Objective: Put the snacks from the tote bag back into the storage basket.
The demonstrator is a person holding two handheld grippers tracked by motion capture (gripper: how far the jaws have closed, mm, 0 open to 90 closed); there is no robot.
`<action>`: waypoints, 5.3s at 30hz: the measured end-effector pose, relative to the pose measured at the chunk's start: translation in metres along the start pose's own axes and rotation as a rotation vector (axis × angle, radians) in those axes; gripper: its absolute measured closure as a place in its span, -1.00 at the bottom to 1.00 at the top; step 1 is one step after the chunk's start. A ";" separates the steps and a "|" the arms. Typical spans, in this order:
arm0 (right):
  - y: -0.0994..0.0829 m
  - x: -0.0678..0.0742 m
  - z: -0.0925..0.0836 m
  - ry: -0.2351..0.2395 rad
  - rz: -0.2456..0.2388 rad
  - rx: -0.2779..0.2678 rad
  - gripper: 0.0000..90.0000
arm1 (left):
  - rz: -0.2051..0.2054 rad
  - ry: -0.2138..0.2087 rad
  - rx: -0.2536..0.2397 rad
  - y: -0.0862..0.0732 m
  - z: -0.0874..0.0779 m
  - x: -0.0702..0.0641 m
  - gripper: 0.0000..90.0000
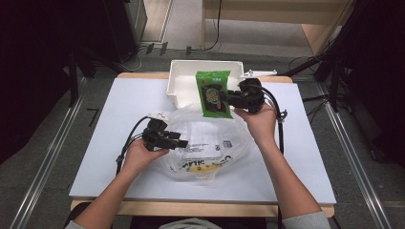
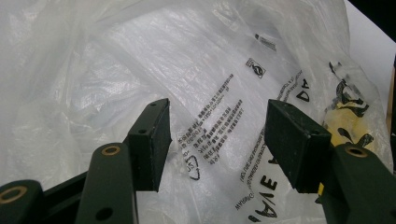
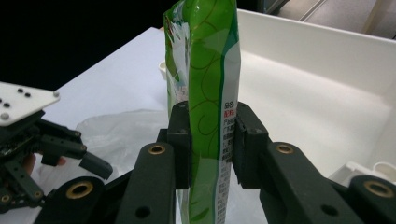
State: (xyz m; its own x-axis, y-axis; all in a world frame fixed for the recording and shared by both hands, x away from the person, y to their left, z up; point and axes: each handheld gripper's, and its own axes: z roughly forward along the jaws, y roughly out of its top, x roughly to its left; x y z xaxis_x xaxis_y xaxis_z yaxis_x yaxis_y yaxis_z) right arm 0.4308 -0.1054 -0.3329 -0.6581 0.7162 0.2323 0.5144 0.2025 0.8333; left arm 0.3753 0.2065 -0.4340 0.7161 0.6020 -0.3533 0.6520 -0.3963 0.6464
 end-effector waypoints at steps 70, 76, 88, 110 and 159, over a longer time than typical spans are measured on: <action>0.087 -0.074 0.126 -0.208 0.103 -0.001 0.64 | 0.003 -0.029 0.001 -0.001 0.001 0.006 -0.06; 0.081 -0.078 0.139 -0.213 0.121 0.005 0.64 | -0.003 -0.044 0.011 -0.001 0.004 0.007 -0.06; 0.069 -0.078 0.159 -0.236 0.132 -0.002 0.64 | -0.003 -0.043 0.000 -0.001 0.002 0.008 -0.06; 0.048 -0.088 0.176 -0.276 0.110 0.064 0.64 | 0.002 -0.042 0.012 -0.001 0.005 0.008 -0.06; 0.045 -0.103 0.211 -0.366 0.111 0.188 0.33 | -0.002 -0.036 0.024 -0.001 0.008 0.009 -0.06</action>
State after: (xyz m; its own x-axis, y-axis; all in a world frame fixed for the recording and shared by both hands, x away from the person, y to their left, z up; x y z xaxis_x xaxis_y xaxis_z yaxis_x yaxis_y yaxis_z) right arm 0.6376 -0.0296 -0.4253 -0.3720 0.9235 0.0938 0.6850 0.2049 0.6991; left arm 0.3828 0.2071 -0.4435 0.7232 0.5777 -0.3785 0.6587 -0.4122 0.6295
